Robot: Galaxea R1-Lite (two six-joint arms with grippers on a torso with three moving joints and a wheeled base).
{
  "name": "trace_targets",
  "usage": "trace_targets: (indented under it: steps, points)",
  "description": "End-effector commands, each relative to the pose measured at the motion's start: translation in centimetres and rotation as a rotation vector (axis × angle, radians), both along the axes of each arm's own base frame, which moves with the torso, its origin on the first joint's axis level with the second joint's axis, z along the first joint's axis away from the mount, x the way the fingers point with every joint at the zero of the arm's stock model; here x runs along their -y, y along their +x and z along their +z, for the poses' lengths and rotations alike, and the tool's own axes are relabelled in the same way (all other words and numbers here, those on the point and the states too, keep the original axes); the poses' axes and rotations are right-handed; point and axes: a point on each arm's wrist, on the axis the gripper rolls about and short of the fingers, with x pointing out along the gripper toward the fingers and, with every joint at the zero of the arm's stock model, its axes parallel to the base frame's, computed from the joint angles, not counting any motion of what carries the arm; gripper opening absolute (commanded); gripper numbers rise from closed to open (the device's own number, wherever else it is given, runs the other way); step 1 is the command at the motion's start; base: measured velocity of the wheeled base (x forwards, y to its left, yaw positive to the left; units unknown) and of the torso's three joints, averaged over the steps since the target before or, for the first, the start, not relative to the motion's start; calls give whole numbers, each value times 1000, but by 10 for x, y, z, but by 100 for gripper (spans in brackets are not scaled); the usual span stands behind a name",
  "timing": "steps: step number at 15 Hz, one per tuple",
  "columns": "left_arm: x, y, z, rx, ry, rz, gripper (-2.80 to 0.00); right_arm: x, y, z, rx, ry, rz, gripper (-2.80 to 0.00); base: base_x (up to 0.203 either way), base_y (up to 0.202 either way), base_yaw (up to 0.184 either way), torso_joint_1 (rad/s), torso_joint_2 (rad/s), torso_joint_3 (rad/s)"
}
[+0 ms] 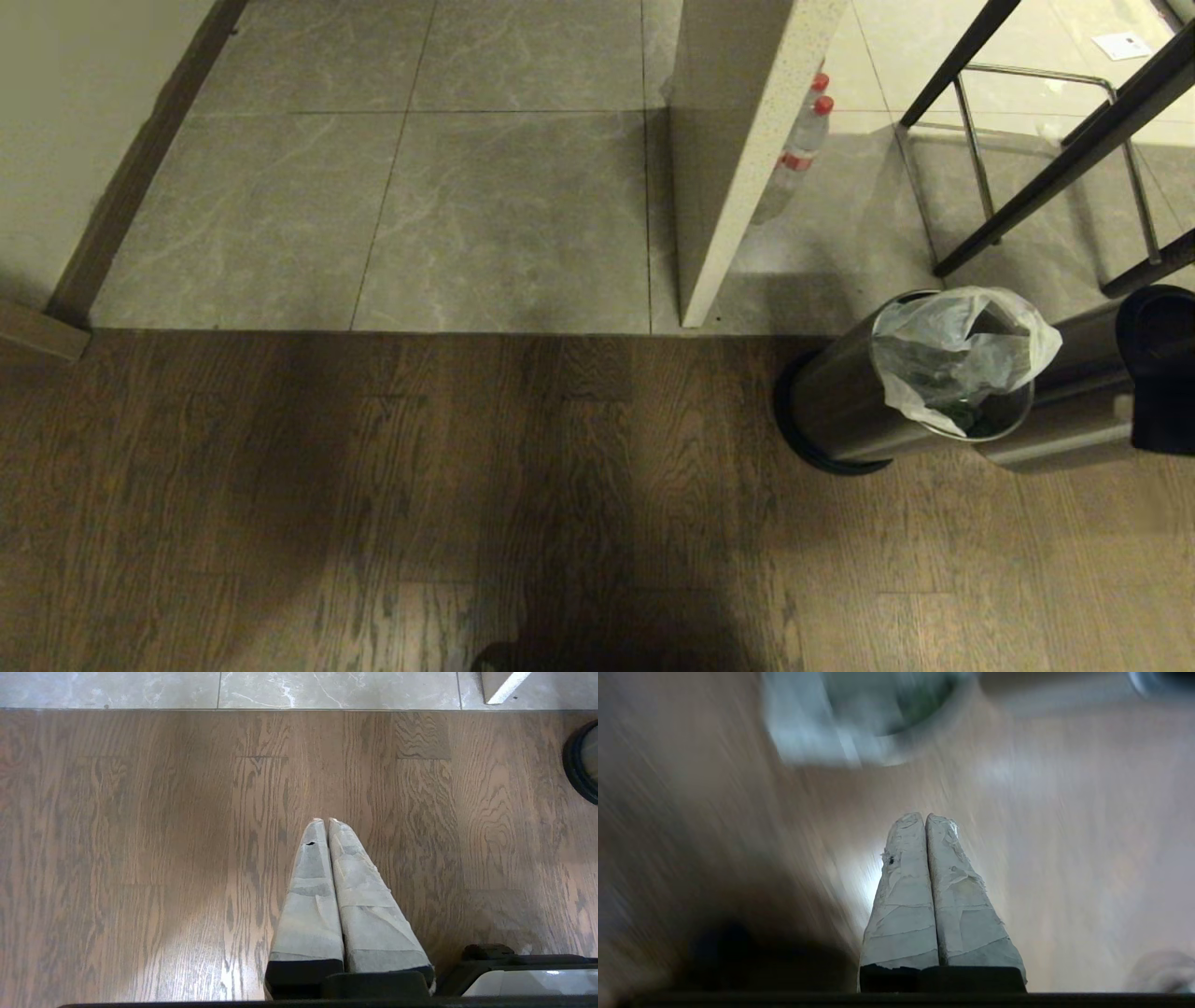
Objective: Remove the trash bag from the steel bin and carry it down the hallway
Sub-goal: Pick up the trash bag
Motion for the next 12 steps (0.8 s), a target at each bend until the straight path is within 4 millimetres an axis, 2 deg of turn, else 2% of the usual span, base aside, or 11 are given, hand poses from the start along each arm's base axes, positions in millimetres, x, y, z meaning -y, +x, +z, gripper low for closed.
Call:
trace_targets:
  steps: [1,3,5,12]
  points:
    - [0,0,0,0,-1,1,-280,4,64,-27,-102,16,-7,-280,0,0,0,0,0,0]
    - [0,0,0,0,-1,1,-280,9,119,-52,-118,44,-6,-280,0,0,0,0,0,0]
    - [0,0,0,0,-1,1,-280,15,145,-49,-34,67,-3,-280,0,0,0,0,0,0]
    - [0,0,0,0,-1,1,-280,15,145,-49,-33,68,-3,-280,0,0,0,0,0,0]
